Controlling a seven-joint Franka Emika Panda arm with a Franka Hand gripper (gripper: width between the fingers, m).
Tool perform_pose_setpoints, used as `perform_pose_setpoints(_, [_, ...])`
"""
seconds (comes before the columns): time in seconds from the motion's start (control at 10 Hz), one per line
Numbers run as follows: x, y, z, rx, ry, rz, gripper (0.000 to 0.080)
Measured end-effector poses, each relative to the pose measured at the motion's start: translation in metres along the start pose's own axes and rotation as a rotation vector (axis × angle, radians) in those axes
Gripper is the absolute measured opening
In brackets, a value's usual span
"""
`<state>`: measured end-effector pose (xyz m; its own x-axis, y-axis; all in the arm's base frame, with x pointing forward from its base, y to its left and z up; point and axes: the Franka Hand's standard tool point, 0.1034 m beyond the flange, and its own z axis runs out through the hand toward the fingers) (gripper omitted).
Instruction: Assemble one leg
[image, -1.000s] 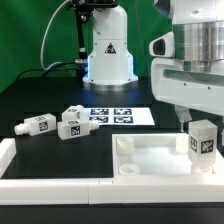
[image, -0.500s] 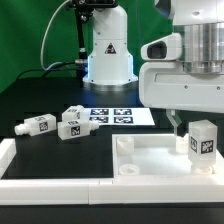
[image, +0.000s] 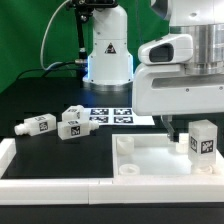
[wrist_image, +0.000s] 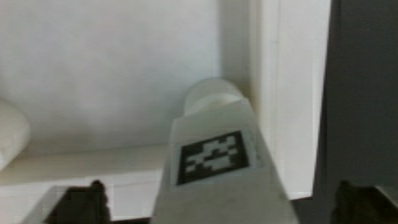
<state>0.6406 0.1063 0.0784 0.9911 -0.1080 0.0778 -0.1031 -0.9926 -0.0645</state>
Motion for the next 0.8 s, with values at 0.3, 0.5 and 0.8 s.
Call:
perform_pose_setpoints(0.3, [-0.0001,-0.0002,0.0001,0.001,0.0,0.167,0.0298])
perform_pose_setpoints(0.5, [-0.0002,-0.0004,0.0001,0.002,-0.001,0.294,0.0284])
perform_pose_setpoints(0.8, [-0.0024,-0.0027,0.0012,-0.014,0.001,0.713,0.0284])
